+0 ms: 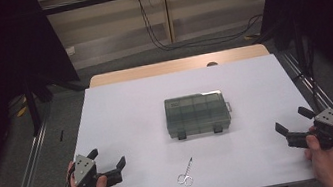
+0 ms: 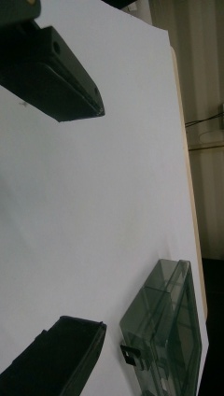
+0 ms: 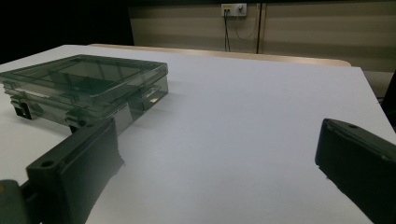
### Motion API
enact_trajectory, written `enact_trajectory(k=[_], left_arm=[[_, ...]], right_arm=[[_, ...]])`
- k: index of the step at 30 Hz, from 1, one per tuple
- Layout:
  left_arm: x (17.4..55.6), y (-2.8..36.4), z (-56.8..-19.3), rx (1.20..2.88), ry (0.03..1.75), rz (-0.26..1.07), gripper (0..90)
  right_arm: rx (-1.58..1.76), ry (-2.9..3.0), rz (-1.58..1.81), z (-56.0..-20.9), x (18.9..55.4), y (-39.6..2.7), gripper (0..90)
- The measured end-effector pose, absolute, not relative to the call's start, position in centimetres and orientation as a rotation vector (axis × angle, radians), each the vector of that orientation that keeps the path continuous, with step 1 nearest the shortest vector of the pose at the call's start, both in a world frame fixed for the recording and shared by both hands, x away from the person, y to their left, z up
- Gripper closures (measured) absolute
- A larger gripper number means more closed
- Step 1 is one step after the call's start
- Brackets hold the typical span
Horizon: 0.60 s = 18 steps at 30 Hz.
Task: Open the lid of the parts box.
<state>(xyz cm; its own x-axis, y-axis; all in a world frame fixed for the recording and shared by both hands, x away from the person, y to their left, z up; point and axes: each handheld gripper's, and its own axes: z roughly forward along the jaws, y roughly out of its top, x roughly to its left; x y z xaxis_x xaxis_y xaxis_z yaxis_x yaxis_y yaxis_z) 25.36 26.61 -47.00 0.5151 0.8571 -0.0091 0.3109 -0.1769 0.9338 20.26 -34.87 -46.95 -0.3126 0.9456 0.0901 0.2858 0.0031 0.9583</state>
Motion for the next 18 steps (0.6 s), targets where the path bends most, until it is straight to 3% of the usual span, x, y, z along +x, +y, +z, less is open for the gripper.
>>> enact_trajectory(k=[18], left_arm=[[25.7, 25.5, -46.0, 1.705, 0.986, 0.627, 0.1]], right_arm=[[1.264, 1.662, 1.34, -45.9, 20.8, -34.3, 0.0]])
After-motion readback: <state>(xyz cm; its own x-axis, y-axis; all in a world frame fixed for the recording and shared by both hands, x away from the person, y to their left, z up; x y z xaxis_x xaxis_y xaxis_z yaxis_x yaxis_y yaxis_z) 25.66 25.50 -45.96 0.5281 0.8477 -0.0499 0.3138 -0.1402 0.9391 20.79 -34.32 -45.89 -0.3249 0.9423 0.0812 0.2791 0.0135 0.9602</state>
